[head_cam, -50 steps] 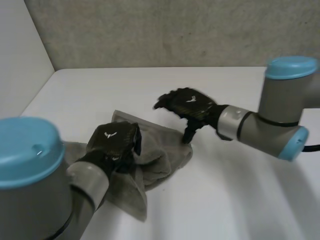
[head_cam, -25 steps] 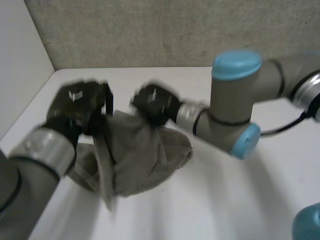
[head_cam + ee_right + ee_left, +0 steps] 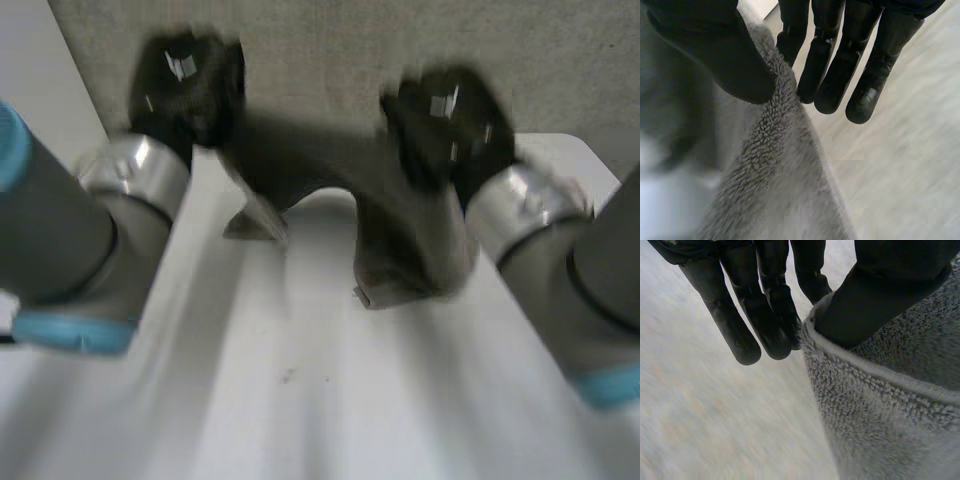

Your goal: Fold the towel.

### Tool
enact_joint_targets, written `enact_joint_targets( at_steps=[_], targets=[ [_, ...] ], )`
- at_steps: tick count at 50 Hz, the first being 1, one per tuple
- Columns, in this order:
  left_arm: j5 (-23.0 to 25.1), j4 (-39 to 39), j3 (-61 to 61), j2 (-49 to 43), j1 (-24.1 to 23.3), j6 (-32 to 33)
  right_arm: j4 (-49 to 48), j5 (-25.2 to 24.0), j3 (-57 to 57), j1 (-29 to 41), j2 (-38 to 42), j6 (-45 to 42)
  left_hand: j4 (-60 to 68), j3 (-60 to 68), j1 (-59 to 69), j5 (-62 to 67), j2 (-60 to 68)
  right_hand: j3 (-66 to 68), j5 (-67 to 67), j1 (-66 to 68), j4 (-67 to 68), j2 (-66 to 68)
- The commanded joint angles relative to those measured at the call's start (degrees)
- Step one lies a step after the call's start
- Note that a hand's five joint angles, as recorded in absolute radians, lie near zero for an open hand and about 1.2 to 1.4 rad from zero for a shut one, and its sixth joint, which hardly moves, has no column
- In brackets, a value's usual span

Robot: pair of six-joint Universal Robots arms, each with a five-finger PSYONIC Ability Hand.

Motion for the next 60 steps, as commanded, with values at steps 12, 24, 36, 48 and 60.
enact_joint_targets(
  at_steps=[12,24,36,48,60],
  targets=[
    [3.6,-0.1,-28.4,2.5,-0.5,0.3,24.5,-0.8,3.0,-0.7,6.0,-4.5,10.2,10.3,12.1,11.0,10.3,-57.8,-55.1,-45.4,-58.2,-57.1],
    [3.6,0.1,-31.7,8.1,-0.8,0.0,24.8,-4.8,-1.9,-8.9,6.5,-3.5,10.2,10.3,12.1,11.0,10.3,-57.8,-55.1,-45.4,-58.2,-57.1],
    [3.7,0.7,-30.2,8.3,-0.6,0.0,20.9,-5.4,8.9,-13.0,4.6,4.6,10.2,10.3,12.1,11.0,10.3,-54.4,-51.7,-42.0,-54.8,-53.7],
    [3.4,0.2,-25.0,8.2,-2.0,-0.2,11.9,-10.7,23.8,-13.3,0.4,21.2,10.2,10.3,12.1,11.0,10.3,-54.5,-51.9,-42.1,-55.0,-53.9],
    [3.3,0.1,-24.0,8.2,-1.9,-0.5,-3.4,-8.5,23.9,-11.2,10.5,22.7,10.2,10.3,12.1,11.0,10.3,-18.4,-15.7,-6.0,-18.8,-17.7]
  ],
)
